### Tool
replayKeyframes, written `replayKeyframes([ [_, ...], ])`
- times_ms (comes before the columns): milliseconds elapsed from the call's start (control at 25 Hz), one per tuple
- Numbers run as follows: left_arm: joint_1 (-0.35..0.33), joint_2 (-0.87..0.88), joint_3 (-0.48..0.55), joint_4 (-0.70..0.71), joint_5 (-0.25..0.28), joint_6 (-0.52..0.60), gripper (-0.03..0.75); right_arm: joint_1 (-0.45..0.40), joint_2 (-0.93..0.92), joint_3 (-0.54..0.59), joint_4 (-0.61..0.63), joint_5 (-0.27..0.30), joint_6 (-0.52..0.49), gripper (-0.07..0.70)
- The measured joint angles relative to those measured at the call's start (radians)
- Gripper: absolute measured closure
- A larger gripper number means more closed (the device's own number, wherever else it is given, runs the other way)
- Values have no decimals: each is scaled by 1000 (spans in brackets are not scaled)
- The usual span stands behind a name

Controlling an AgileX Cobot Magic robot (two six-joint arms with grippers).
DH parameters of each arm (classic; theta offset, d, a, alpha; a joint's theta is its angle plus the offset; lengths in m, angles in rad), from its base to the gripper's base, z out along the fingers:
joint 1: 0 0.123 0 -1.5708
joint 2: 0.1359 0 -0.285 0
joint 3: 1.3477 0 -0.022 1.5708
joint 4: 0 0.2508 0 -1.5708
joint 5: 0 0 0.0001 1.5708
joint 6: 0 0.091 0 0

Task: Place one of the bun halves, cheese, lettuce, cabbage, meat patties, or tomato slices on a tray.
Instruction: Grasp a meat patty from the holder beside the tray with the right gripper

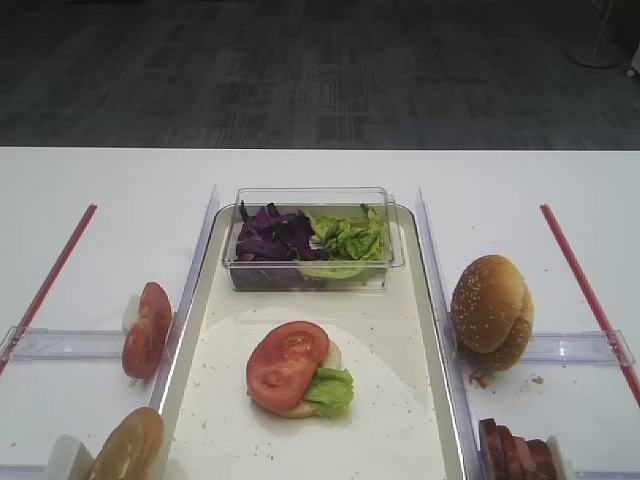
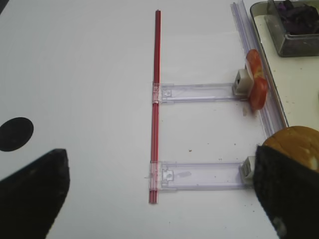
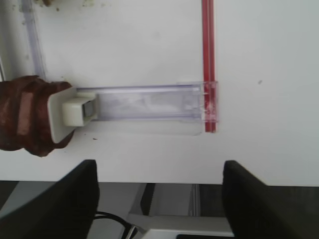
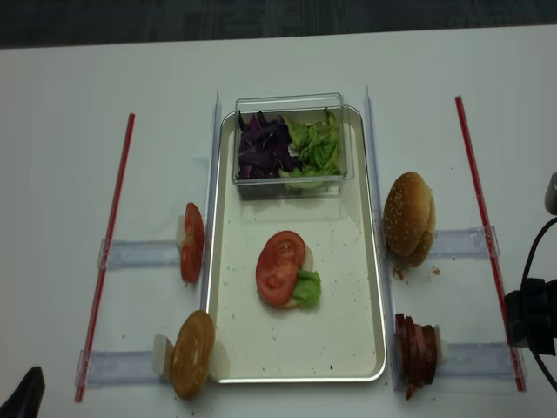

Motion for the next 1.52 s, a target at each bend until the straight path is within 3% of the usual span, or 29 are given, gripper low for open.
replayKeyframes([
  [120,0,0,0,0,0,0,26,12,34,0,46,-2,-13,91],
  [240,0,0,0,0,0,0,26,80,86,0,60,-12,1,91],
  [520,0,0,0,0,0,0,26,336,185,-35,31,-124,175,91],
  [880,0,0,0,0,0,0,26,550,347,-153,2,-181,334,91],
  [1240,0,0,0,0,0,0,26,668,477,-223,2,-214,396,91],
  [1520,0,0,0,0,0,0,26,686,505,-224,4,-232,409,91],
])
